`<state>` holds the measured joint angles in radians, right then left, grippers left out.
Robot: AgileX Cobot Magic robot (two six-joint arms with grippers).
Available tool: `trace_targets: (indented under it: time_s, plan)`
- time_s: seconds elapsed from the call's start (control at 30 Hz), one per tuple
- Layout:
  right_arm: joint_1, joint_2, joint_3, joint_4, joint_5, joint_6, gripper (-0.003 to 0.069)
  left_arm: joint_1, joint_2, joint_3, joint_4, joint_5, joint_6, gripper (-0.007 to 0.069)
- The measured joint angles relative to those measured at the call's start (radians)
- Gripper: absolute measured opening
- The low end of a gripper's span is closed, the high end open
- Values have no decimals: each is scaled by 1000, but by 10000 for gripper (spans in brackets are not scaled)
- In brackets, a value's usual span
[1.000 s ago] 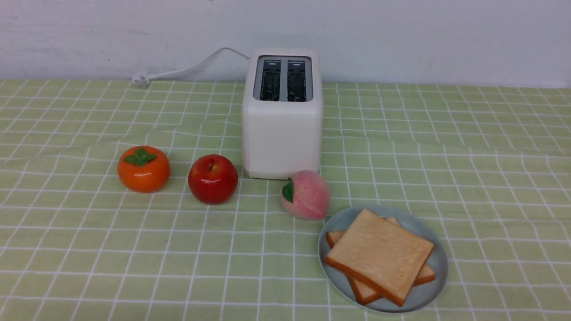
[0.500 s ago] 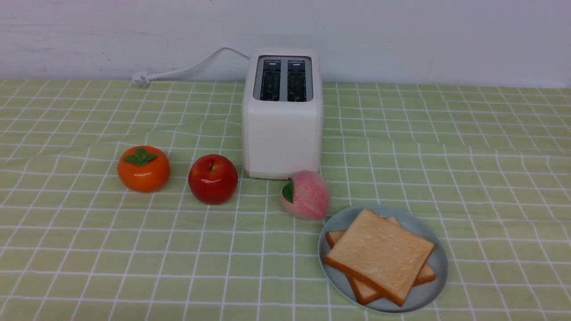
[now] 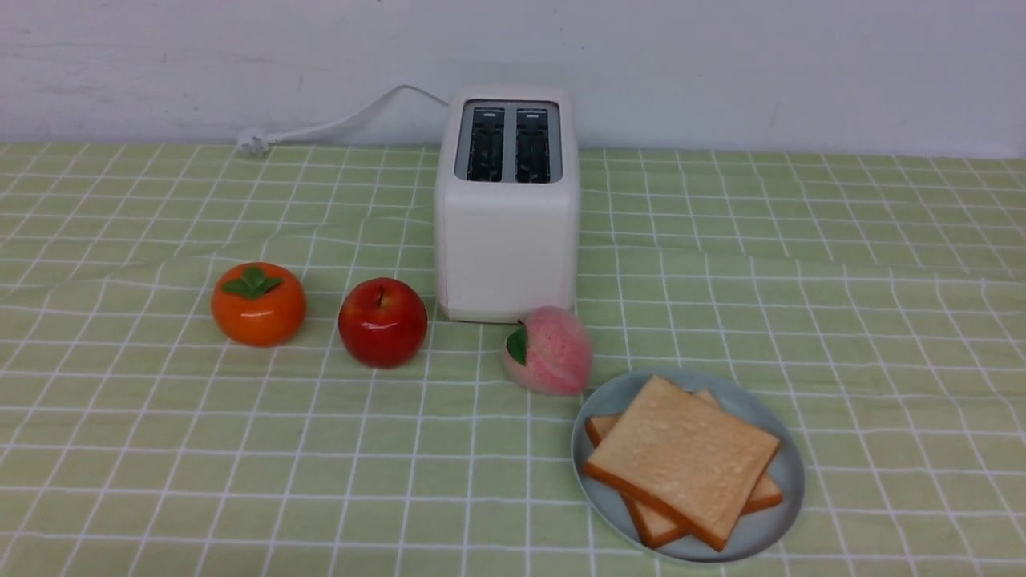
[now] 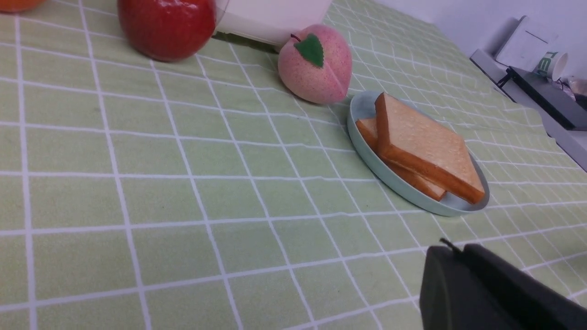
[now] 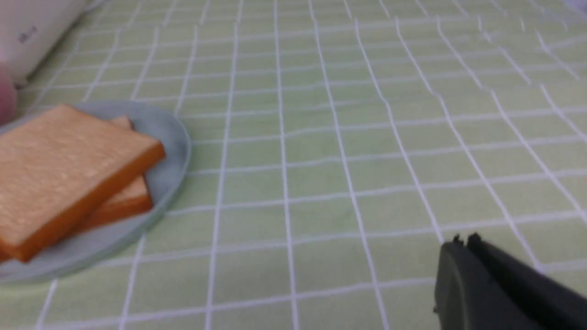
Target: Take toasted bread from bread machine on green coffee tablecloth place on plate.
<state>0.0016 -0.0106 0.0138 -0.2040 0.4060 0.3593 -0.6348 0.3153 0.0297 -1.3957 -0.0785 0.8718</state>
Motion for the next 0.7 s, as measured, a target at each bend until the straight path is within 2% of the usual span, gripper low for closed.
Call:
trace_targets:
  time_s: [0.07, 0.5, 0.57, 0.7]
  plan:
    - [1, 0, 1, -29, -1, 40, -20, 0, 0, 0, 0, -1, 0, 29]
    - [1, -1, 1, -39, -2, 41, -19, 0, 0, 0, -1, -2, 0, 39]
    - [1, -1, 2, -36, -18, 9, -19, 0, 0, 0, -1, -2, 0, 39]
    - [-33, -1, 6, 123, -41, -238, -19, 0, 0, 0, -2, -2, 0, 41]
